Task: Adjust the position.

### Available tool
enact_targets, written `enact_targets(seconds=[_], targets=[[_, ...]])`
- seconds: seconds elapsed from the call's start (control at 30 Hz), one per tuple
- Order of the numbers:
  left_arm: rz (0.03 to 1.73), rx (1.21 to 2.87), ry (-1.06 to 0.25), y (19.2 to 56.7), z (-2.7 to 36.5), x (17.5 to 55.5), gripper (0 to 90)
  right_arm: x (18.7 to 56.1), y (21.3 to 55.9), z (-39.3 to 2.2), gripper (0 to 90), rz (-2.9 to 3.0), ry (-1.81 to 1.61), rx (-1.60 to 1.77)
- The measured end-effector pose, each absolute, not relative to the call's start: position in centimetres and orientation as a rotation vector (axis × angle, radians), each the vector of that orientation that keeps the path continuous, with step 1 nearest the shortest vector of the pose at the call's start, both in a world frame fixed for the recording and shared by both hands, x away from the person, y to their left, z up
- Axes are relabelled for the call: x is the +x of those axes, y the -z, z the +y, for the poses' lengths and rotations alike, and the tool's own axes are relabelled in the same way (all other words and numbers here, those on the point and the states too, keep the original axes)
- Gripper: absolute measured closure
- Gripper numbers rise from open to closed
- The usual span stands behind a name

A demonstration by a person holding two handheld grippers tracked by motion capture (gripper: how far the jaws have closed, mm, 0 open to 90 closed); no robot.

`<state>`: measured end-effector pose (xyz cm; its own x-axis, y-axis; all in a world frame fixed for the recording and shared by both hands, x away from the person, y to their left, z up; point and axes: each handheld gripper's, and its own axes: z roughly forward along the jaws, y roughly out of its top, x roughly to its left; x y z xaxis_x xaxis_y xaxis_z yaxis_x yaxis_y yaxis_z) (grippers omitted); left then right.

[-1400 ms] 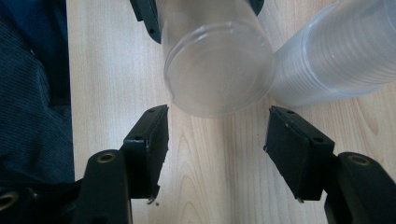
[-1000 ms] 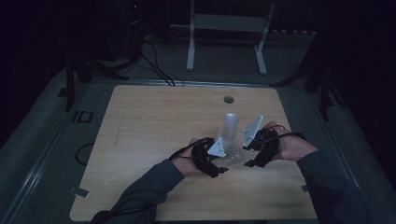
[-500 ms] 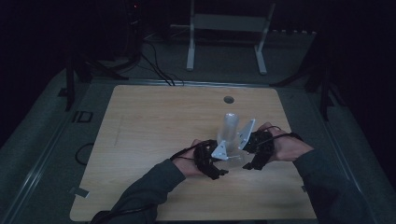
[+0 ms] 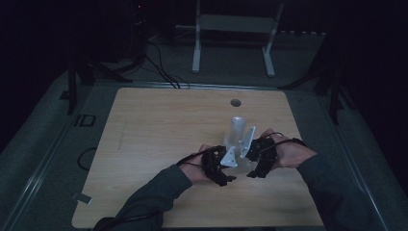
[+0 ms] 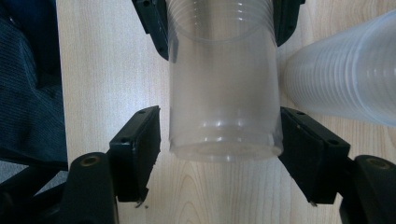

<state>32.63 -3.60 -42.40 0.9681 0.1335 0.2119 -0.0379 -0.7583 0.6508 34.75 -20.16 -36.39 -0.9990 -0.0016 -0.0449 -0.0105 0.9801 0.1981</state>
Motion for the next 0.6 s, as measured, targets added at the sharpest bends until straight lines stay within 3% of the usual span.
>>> enact_targets(seconds=[0.6], targets=[[0.069, 2.372, -0.302, 42.36, -3.48, 32.65, 30.6, 34.63, 36.82, -20.03, 41.1, 3.073, -0.282, -0.005]])
